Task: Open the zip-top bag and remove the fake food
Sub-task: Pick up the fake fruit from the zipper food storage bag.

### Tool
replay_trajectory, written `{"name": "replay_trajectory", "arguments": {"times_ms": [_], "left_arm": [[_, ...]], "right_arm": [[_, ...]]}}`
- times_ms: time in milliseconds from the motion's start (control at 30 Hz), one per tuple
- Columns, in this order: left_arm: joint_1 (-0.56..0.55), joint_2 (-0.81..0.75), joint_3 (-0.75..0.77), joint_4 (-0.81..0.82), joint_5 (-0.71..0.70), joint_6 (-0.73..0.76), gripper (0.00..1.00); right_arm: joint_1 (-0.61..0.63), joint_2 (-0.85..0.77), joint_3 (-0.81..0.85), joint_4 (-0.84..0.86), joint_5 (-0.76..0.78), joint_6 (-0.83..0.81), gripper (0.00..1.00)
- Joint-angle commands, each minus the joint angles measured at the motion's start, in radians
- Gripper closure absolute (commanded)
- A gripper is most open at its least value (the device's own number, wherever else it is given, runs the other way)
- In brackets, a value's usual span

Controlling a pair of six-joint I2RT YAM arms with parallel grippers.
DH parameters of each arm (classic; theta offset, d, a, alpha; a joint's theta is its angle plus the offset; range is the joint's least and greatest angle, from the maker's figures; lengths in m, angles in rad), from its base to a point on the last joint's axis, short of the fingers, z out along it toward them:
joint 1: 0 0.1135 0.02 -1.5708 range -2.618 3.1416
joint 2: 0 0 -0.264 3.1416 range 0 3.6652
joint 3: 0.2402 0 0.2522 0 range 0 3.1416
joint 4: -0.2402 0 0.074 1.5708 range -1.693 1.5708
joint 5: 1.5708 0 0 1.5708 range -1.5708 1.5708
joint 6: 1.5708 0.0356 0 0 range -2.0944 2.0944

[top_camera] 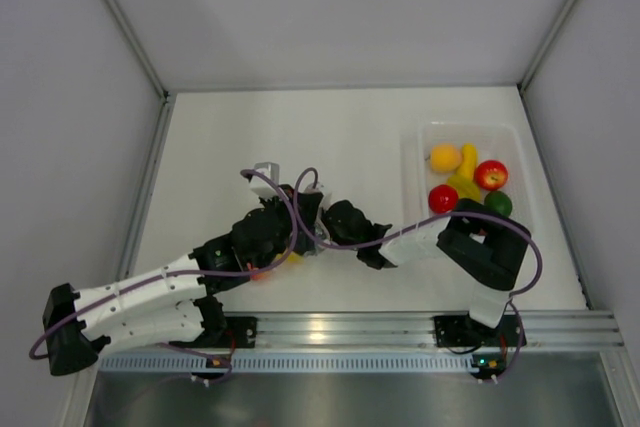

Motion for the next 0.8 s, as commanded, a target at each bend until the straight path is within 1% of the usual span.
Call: {"name": "replay_trajectory", "arguments": {"times_ms": [0,33,67,133,167,267,333,467,600,633,767], "left_arm": [[-0.004,-0.005,0.01,0.053,0.006,0.027,1.0],[-0.004,-0.002,0.014,0.053,0.019,0.031,1.0],[-0.004,0.001,0.019,0.055,0.05,0.034,1.0],[-0.004,0.02,0.037,0.059,0.07,0.041,1.0],[-0.004,0.026,0.04,0.084,0.107,0.048,1.0],[-0.005,0.044,0.042,0.122,0.148,0.06,1.0],[-0.005,0.043,0.044,0.131,0.148,0.056,1.0],[-0.005,0.026,0.044,0.162,0.173,0.076,1.0],[-0.005,0.04,0.066,0.225,0.297,0.129,1.0],[-0.005,0.05,0.077,0.227,0.352,0.133,1.0],[-0.005,0.089,0.111,0.231,0.438,0.143,1.0]], "right_arm": [[0.008,-0.017,-0.008,0.013,0.006,0.052,0.65],[0.008,-0.032,0.003,-0.022,0.032,0.066,0.7],[0.009,-0.037,0.015,-0.094,0.079,0.106,0.71],[0.008,-0.052,0.049,-0.16,0.113,0.143,0.71],[0.008,-0.058,0.054,-0.181,0.129,0.182,0.71],[0.006,-0.084,0.061,-0.241,0.178,0.265,0.74],[0.003,-0.103,0.054,-0.246,0.193,0.292,0.77],[-0.015,-0.109,0.034,-0.264,0.198,0.338,0.78],[-0.078,-0.115,-0.017,-0.229,0.198,0.397,0.81],[-0.09,-0.13,-0.026,-0.249,0.245,0.407,0.82],[-0.139,-0.193,-0.095,-0.286,0.356,0.437,0.82]]}}
